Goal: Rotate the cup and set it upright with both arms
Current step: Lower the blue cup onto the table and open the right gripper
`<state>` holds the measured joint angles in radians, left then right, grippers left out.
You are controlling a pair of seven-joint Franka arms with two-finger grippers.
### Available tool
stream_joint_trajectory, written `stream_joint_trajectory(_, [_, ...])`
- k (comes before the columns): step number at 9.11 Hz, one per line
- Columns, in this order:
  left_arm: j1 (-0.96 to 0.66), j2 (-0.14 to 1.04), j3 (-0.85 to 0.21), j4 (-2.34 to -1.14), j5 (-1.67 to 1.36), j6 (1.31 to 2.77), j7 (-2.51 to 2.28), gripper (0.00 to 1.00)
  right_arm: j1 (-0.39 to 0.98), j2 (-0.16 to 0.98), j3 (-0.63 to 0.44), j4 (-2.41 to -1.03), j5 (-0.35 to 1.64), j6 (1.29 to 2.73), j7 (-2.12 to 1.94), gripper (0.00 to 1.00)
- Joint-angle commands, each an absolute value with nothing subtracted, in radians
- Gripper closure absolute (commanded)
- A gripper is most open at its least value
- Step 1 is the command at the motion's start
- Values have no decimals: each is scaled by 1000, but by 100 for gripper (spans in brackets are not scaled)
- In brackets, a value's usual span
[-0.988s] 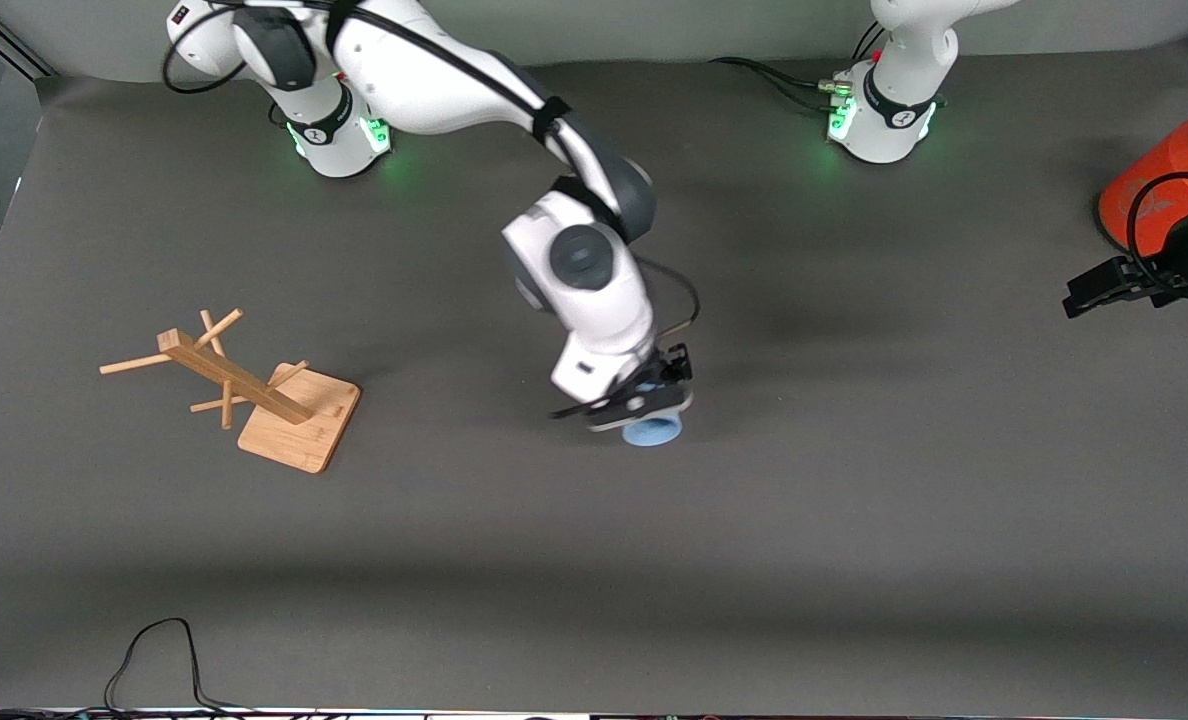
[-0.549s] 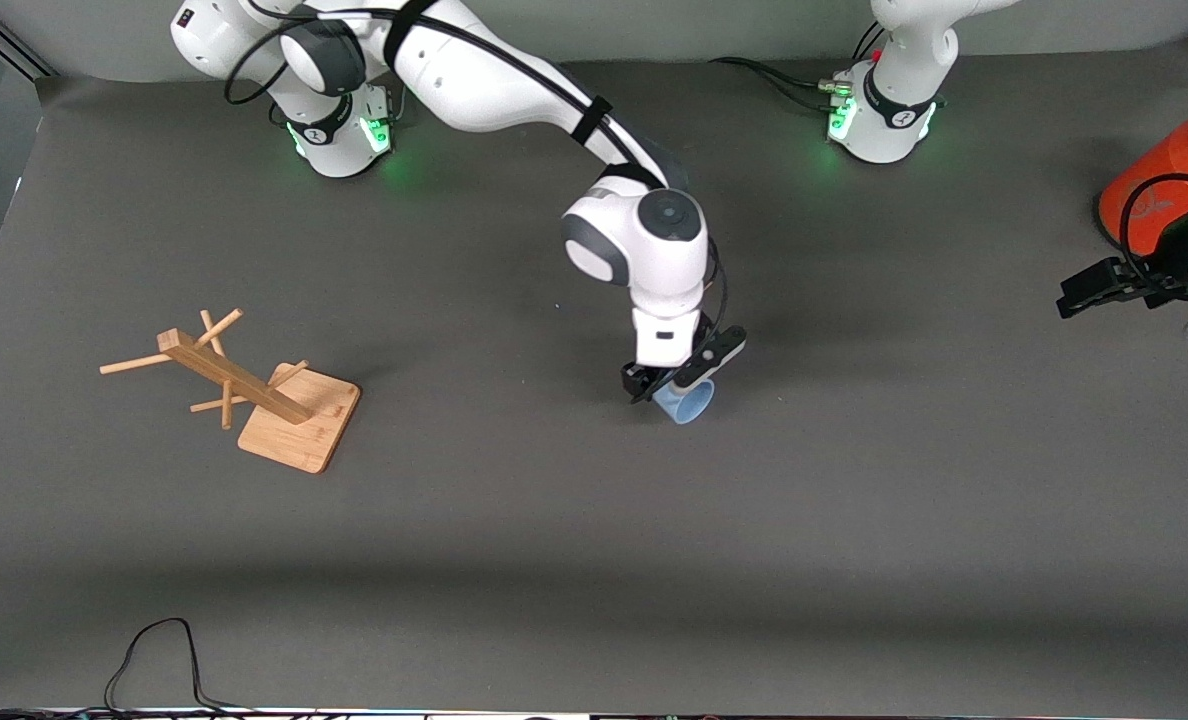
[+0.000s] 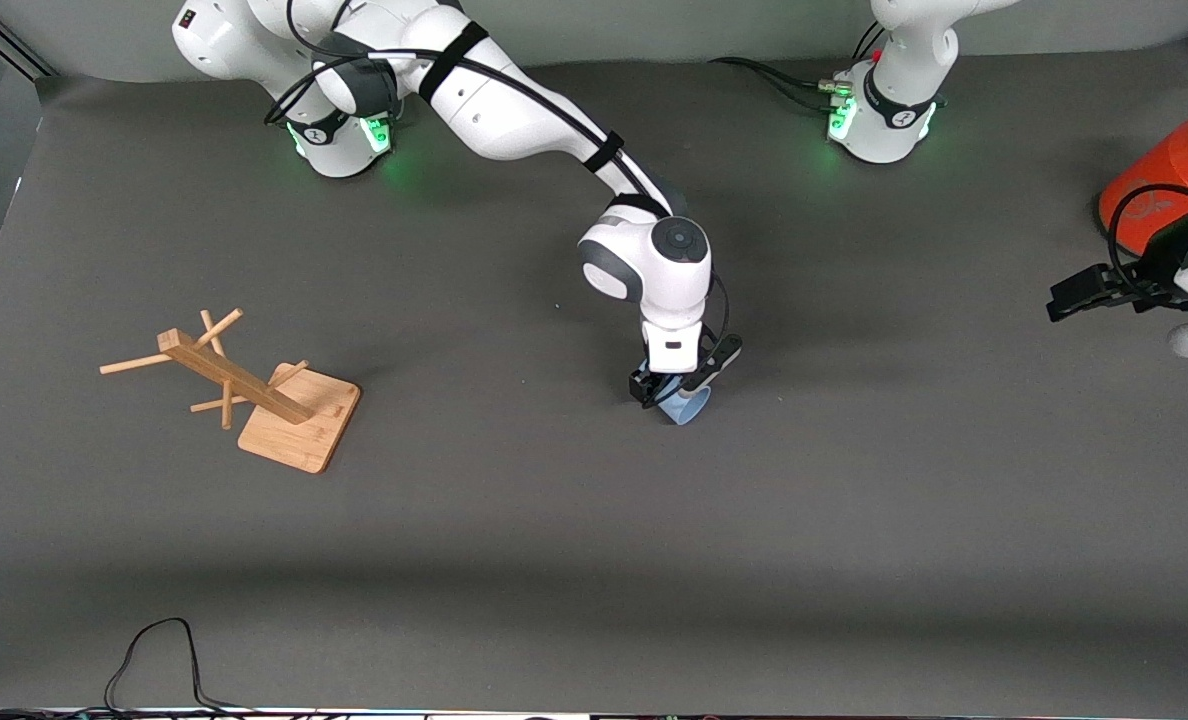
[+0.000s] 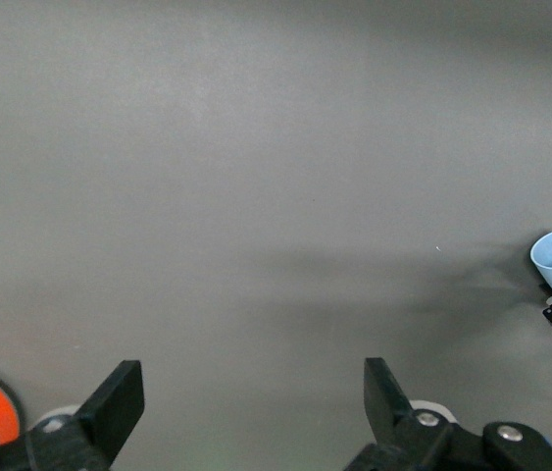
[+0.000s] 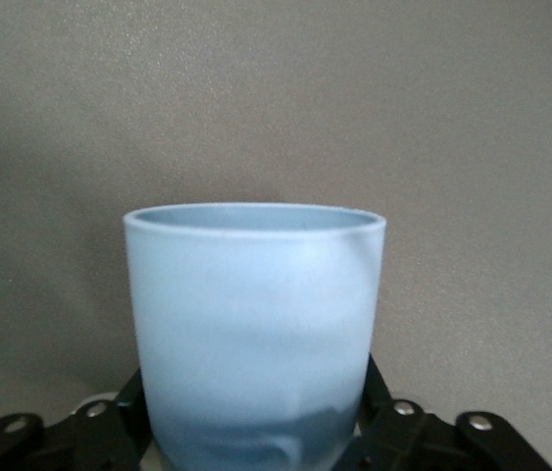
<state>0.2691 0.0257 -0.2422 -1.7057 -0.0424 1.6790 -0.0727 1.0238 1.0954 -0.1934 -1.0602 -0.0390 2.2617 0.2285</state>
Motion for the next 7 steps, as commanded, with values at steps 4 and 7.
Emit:
stream_joint_trajectory(4, [264,156,-242,-1701,-282,1827,-58,0,976,663,-201,-1234,-37,1914,232,0])
stream_joint_trajectory(7, [149,381,-268,-1532,-397,1870,-40,0,893,302,-215,-1524,-9,1863,198,0])
